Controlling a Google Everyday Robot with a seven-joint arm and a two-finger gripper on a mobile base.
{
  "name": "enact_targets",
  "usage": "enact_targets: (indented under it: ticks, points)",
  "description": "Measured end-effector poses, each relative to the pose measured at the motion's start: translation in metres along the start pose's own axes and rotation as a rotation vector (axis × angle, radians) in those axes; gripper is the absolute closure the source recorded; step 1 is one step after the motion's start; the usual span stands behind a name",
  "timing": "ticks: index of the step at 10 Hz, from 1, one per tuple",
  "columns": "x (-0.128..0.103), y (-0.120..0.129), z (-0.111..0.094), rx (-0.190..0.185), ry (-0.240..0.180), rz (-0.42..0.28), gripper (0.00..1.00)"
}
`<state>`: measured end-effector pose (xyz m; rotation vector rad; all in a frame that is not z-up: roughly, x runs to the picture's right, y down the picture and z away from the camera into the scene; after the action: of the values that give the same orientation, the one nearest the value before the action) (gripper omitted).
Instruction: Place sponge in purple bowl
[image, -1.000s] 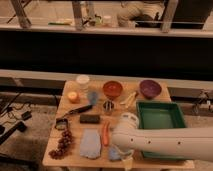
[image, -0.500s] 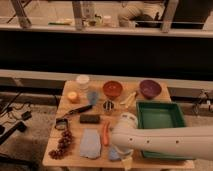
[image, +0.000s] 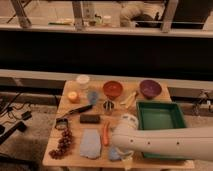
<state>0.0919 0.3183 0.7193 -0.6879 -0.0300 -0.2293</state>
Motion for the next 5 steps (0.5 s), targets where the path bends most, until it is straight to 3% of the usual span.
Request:
enact_targets:
  ticks: [3, 5]
  points:
    - [0.007, -0.0078, 0.0033, 0.05, 0.009, 0.021, 0.2]
    - [0.0079, -0.0099, 0.0062, 0.057, 0.012, 0.024, 0.2]
